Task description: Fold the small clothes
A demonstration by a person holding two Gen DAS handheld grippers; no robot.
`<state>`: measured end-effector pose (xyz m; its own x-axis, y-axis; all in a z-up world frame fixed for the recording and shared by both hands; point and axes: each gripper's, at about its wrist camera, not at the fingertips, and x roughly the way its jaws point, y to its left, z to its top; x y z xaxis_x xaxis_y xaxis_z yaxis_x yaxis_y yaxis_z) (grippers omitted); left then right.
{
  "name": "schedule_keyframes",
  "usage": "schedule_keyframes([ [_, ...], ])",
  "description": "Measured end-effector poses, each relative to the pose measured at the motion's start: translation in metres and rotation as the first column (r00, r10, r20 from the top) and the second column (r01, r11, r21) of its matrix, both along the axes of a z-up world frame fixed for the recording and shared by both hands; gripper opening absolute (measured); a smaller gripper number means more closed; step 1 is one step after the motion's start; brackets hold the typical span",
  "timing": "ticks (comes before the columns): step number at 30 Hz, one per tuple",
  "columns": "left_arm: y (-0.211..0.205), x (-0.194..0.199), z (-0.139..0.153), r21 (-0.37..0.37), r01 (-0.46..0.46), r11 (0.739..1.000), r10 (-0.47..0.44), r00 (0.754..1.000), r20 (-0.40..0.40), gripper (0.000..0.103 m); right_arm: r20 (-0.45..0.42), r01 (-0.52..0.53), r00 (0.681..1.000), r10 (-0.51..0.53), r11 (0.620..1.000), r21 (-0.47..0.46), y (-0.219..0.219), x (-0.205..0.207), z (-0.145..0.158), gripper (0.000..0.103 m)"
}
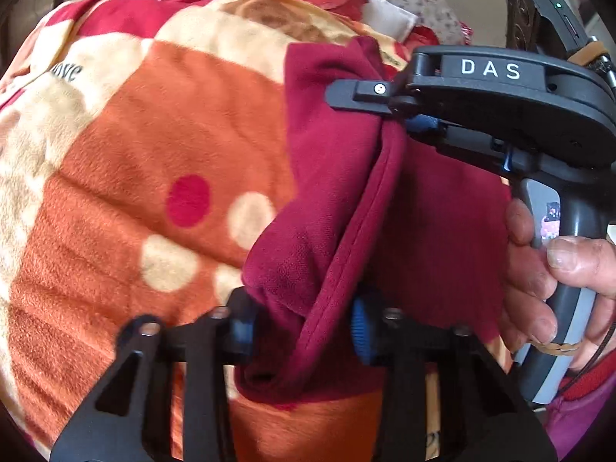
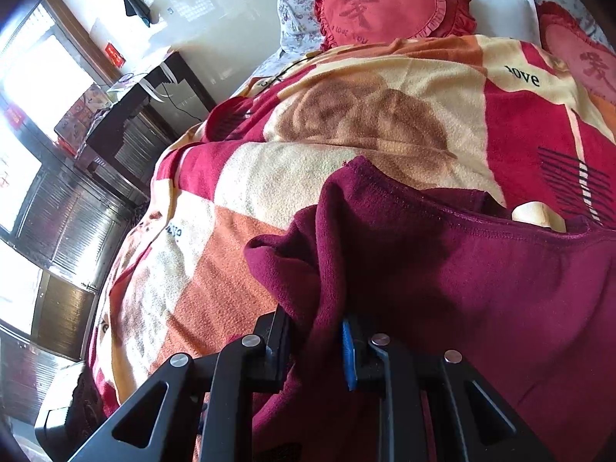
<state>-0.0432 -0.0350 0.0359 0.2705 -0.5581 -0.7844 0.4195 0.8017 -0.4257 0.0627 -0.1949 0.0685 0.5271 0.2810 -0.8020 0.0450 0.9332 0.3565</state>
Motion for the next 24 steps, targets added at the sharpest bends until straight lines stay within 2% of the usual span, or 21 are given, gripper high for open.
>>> schedule_keyframes([
  [2, -0.007, -0.005, 0.013, -0.007, 0.025, 1.0, -0.025, 0.999, 0.036, 0.023, 0.024, 0.001, 1.0, -0.002, 1.0, 0.009, -0.005, -0.007, 0.008, 0.019],
  [8, -0.037, -0.018, 0.063, -0.078, 0.113, 0.99, -0.104, 0.988, 0.111, 0.022, 0.137, 0.041, 0.989, -0.047, 0.998, 0.047, -0.047, -0.047, 0.052, 0.018],
  [14, -0.12, -0.046, 0.101, -0.091, 0.286, 0.954, -0.266, 0.946, 0.186, 0.022, 0.218, 0.121, 0.968, -0.124, 0.992, 0.026, -0.11, -0.096, 0.094, 0.017],
  [17, -0.164, -0.063, 0.105, -0.06, 0.354, 0.933, -0.336, 0.919, 0.207, 0.022, 0.232, 0.184, 0.955, -0.185, 0.983, 0.028, -0.151, -0.121, 0.101, 0.017],
  [20, -0.209, -0.078, 0.091, -0.005, 0.413, 0.911, -0.404, 0.894, 0.195, 0.022, 0.229, 0.248, 0.942, -0.246, 0.969, 0.021, -0.188, -0.145, 0.099, 0.017],
  [24, -0.249, -0.093, 0.066, 0.052, 0.458, 0.887, -0.46, 0.872, 0.167, 0.022, 0.171, 0.342, 0.924, -0.343, 0.939, 0.032, -0.235, -0.174, 0.069, 0.017],
])
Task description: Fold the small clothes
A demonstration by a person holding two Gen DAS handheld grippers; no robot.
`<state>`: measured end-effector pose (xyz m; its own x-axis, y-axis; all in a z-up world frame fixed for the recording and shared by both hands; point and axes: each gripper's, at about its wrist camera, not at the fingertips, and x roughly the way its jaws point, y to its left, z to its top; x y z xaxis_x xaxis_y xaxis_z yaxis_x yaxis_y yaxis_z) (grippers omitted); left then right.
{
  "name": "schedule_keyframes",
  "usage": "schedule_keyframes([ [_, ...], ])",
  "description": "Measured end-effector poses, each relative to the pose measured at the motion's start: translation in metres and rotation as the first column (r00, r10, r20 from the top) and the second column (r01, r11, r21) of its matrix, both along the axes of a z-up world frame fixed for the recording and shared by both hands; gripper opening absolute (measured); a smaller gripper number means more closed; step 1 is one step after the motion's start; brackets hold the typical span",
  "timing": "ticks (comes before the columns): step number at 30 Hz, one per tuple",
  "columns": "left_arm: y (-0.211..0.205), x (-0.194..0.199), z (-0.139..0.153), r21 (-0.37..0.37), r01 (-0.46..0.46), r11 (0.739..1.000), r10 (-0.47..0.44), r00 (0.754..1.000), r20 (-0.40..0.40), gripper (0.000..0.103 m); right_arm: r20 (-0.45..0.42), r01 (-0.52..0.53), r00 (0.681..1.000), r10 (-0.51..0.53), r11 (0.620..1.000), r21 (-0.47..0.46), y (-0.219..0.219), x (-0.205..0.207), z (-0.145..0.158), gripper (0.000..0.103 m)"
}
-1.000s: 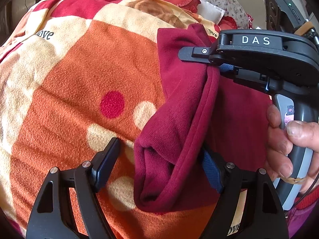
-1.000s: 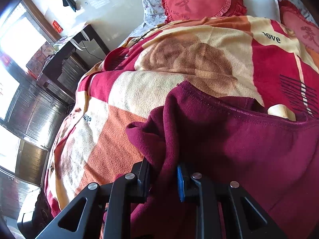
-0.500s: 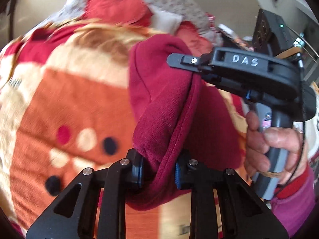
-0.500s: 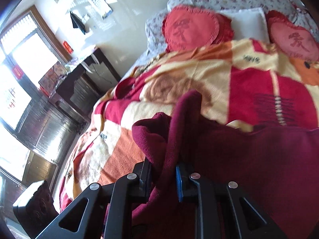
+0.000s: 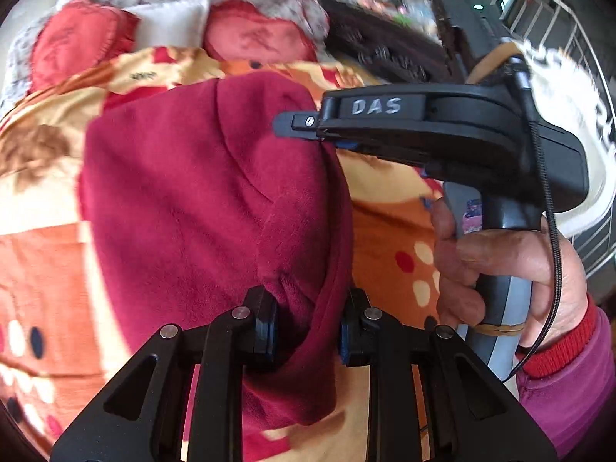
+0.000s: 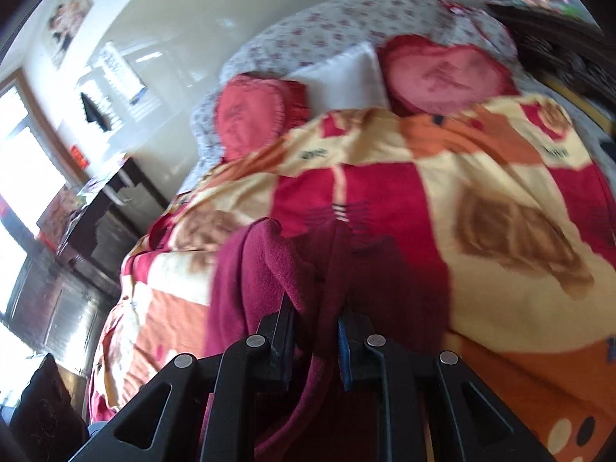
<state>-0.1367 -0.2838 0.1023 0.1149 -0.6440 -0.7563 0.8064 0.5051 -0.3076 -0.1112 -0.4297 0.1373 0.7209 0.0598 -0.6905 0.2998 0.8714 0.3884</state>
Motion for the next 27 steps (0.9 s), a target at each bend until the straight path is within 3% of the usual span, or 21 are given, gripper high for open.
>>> schedule_keyframes([
  [3, -0.02, -0.004, -0.018, 0.053, 0.018, 0.998, -0.017, 1.0, -0.008, 0.025, -0.048, 0.067, 0.997, -0.065, 0.997, 0.041, -0.027, -0.013, -0.032, 0.017],
  [5, -0.022, -0.002, -0.021, 0.062, 0.014, 0.998, -0.013, 1.0, -0.015, 0.032, -0.069, 0.101, 0.993, -0.095, 0.992, 0.081, -0.04, -0.013, -0.052, 0.017],
  [6, -0.021, -0.004, -0.017, 0.063, 0.029, 0.998, -0.027, 0.999, -0.027, 0.034, -0.068, 0.113, 0.992, -0.106, 0.989, 0.1, -0.044, -0.013, -0.058, 0.023],
  [7, -0.019, -0.003, -0.013, 0.069, 0.044, 0.997, -0.041, 0.998, -0.047, 0.041, -0.068, 0.124, 0.991, -0.117, 0.986, 0.111, -0.047, -0.015, -0.061, 0.029],
  [8, -0.013, -0.001, -0.008, 0.069, 0.065, 0.995, -0.059, 0.995, -0.079, 0.049, -0.072, 0.152, 0.987, -0.145, 0.983, 0.104, -0.05, -0.019, -0.06, 0.042],
  [11, 0.018, -0.005, 0.011, 0.019, 0.083, 0.996, -0.08, 0.992, -0.098, 0.053, -0.025, 0.196, 0.98, -0.195, 0.977, 0.087, -0.056, -0.035, -0.039, 0.044],
  [17, 0.061, 0.008, 0.022, 0.055, -0.029, 0.998, 0.024, 0.997, 0.078, 0.053, 0.071, 0.012, 0.997, -0.013, 1.0, 0.012, -0.01, -0.06, 0.011, 0.044],
  [22, 0.078, 0.02, -0.008, 0.119, -0.124, 0.985, 0.12, 0.992, 0.04, 0.053, 0.034, -0.121, 0.992, 0.123, 0.991, -0.058, 0.042, -0.064, 0.006, 0.037],
  [27, 0.068, 0.019, -0.026, 0.146, -0.139, 0.979, 0.134, 0.99, 0.045, 0.053, -0.082, -0.099, 0.993, 0.089, 0.987, -0.124, 0.046, -0.072, -0.026, 0.032],
])
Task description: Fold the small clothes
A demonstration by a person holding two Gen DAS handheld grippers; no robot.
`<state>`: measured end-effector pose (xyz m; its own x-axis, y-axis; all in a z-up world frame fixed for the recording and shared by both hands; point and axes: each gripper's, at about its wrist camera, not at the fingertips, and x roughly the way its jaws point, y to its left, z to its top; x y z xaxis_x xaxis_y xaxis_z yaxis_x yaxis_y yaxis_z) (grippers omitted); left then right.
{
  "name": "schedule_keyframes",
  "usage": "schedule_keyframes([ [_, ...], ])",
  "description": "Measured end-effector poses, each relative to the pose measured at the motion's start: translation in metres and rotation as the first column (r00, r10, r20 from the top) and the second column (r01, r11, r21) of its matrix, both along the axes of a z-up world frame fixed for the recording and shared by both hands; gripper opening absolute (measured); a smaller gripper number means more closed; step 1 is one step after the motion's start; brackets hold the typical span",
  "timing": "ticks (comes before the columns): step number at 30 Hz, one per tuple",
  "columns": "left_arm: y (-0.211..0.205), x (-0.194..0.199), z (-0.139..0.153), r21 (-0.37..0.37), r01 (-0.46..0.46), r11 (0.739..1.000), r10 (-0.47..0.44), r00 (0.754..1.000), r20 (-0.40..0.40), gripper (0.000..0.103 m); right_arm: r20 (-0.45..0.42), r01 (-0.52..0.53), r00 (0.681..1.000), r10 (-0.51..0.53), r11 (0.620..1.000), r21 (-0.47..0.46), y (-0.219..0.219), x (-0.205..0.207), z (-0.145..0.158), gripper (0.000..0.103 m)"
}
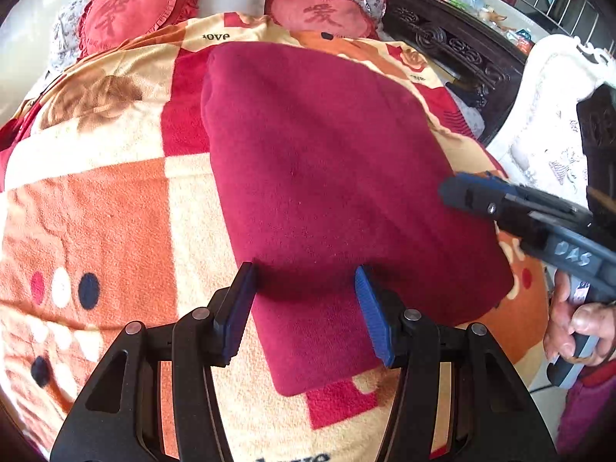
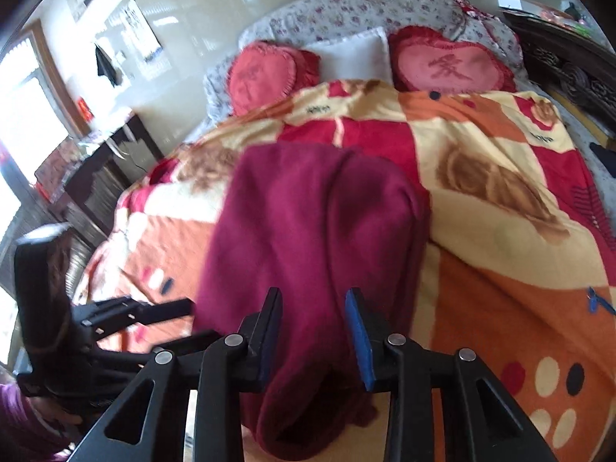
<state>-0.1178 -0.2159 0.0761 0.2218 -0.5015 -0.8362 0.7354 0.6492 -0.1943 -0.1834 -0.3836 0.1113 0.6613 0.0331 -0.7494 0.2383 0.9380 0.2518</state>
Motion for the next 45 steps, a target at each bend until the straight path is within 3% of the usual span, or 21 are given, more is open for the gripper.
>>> schedule_keyframes([
  [4, -0.007, -0.003, -0.006, 0.012, 0.004, 1.0, -0.004, 1.0, 0.017, 0.06, -0.069, 0.072, 0.995, -0.072, 0.997, -0.007, -0.014, -0.007, -0.034, 0.032],
  [7, -0.011, -0.003, -0.008, 0.017, 0.002, 1.0, -0.003, 0.999, 0.032, 0.061, -0.051, 0.085, 0.995, -0.085, 0.996, -0.008, -0.02, -0.009, -0.043, 0.033],
  [12, -0.008, 0.0, -0.003, 0.011, 0.0, 1.0, -0.001, 1.0, 0.021, 0.061, -0.061, 0.101, 0.993, -0.099, 0.994, 0.033, -0.024, -0.014, -0.034, 0.032],
  [16, -0.003, 0.003, 0.006, -0.006, -0.02, 1.0, 0.02, 0.999, 0.038, 0.061, 0.018, 0.12, 0.992, -0.122, 0.989, 0.089, -0.024, -0.02, -0.012, 0.036],
  [18, -0.003, 0.008, 0.008, -0.016, -0.032, 0.999, 0.033, 0.999, 0.036, 0.061, 0.045, 0.134, 0.989, -0.14, 0.984, 0.118, -0.026, -0.018, -0.006, 0.053],
  [22, 0.0, 0.025, 0.004, -0.06, -0.058, 0.997, 0.055, 0.998, -0.038, 0.064, 0.04, 0.201, 0.977, -0.21, 0.965, 0.17, -0.04, -0.009, -0.015, 0.067],
  [25, -0.001, 0.038, -0.003, -0.109, -0.063, 0.992, 0.051, 0.993, -0.11, 0.066, 0.012, 0.205, 0.977, -0.212, 0.953, 0.222, -0.052, 0.002, -0.034, 0.068],
  [28, -0.006, 0.047, -0.009, -0.131, -0.064, 0.989, 0.046, 0.99, -0.137, 0.074, 0.009, 0.185, 0.981, -0.195, 0.946, 0.267, -0.062, 0.012, -0.05, 0.079],
  [33, -0.022, 0.06, -0.023, -0.152, -0.065, 0.986, 0.035, 0.981, -0.189, 0.083, 0.04, 0.13, 0.988, -0.152, 0.932, 0.339, -0.07, 0.025, -0.065, 0.082],
  [37, -0.027, 0.065, -0.025, -0.167, -0.067, 0.984, 0.03, 0.976, -0.214, 0.083, 0.036, 0.111, 0.99, -0.136, 0.911, 0.396, -0.073, 0.036, -0.076, 0.077],
  [39, -0.025, 0.064, -0.022, -0.181, -0.054, 0.982, 0.015, 0.978, -0.21, 0.076, 0.044, 0.106, 0.99, -0.134, 0.912, 0.395, -0.07, 0.035, -0.072, 0.062],
  [41, -0.018, 0.06, -0.014, -0.193, -0.031, 0.981, -0.007, 0.981, -0.193, 0.064, 0.057, 0.085, 0.992, -0.114, 0.927, 0.364, -0.062, 0.033, -0.061, 0.055],
  [45, 0.012, 0.049, 0.011, -0.204, -0.009, 0.979, -0.028, 0.983, -0.18, 0.059, 0.099, 0.049, 0.99, -0.095, 0.92, 0.389, -0.047, 0.022, -0.04, 0.05],
])
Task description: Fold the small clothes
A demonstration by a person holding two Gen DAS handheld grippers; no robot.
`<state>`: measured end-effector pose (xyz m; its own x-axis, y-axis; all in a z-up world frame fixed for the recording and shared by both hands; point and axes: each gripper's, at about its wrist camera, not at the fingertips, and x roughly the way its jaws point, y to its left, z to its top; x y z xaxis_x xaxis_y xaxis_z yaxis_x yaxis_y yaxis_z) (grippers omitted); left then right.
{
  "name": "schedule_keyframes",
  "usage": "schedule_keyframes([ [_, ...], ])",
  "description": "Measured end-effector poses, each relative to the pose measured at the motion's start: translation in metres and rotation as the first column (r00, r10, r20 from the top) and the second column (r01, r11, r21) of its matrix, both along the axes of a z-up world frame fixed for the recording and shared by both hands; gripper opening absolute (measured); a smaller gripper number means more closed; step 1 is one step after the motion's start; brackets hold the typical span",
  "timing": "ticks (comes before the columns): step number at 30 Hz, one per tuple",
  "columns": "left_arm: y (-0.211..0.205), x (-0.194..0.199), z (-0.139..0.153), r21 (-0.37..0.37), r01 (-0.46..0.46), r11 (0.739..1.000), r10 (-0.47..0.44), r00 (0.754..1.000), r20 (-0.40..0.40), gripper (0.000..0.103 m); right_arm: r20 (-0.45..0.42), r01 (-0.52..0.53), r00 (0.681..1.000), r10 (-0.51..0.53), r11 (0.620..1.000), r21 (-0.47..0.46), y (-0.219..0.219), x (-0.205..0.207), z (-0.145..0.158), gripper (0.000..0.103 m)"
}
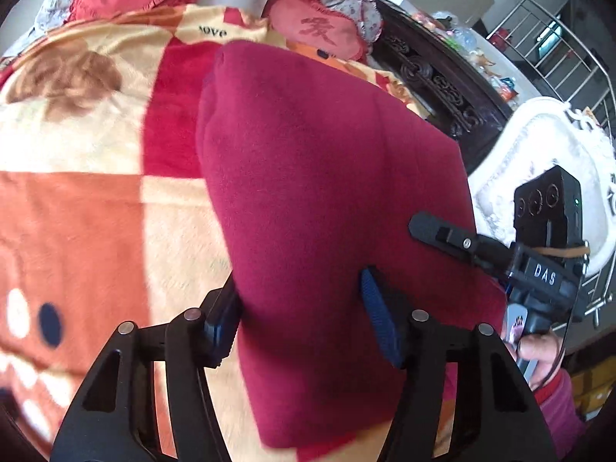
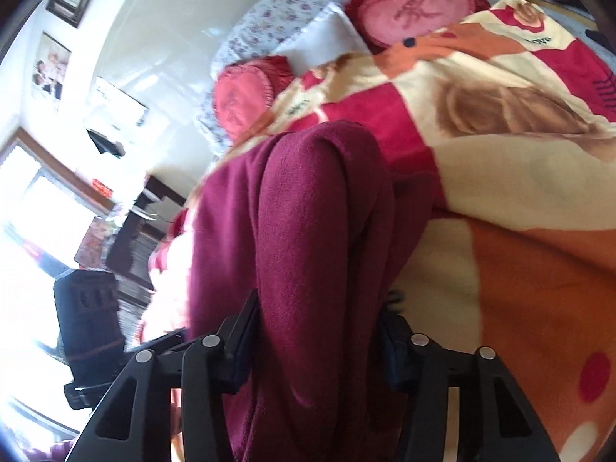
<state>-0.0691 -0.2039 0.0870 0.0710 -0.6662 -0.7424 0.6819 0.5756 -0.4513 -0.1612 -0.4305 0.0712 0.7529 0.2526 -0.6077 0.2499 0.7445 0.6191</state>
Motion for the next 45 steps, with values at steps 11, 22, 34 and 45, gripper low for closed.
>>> schedule_keyframes([
  [11, 0.074, -0.023, 0.019, 0.036, -0.062, 0.997, 0.061, 0.998, 0.034, 0.059, 0.004, -0.013, 1.0, 0.014, 0.998, -0.069, 0.069, -0.006, 0.026, 0.043],
  [22, 0.047, 0.02, -0.032, -0.006, -0.098, 0.995, 0.097, 0.987, -0.129, 0.07, -0.039, 0.023, 0.999, -0.026, 0.997, -0.07, 0.029, 0.001, 0.004, 0.065],
  [34, 0.012, 0.018, -0.021, -0.088, 0.001, 0.996, -0.019, 0.977, -0.21, 0.074, -0.008, -0.107, 0.994, 0.113, 0.961, 0.255, 0.004, 0.013, -0.027, 0.051],
  [45, 0.117, -0.017, 0.005, 0.169, -0.09, 0.982, 0.094, 0.995, -0.019, 0.074, -0.098, -0.198, 0.97, 0.221, 0.958, 0.206, 0.095, -0.004, -0.024, 0.056],
])
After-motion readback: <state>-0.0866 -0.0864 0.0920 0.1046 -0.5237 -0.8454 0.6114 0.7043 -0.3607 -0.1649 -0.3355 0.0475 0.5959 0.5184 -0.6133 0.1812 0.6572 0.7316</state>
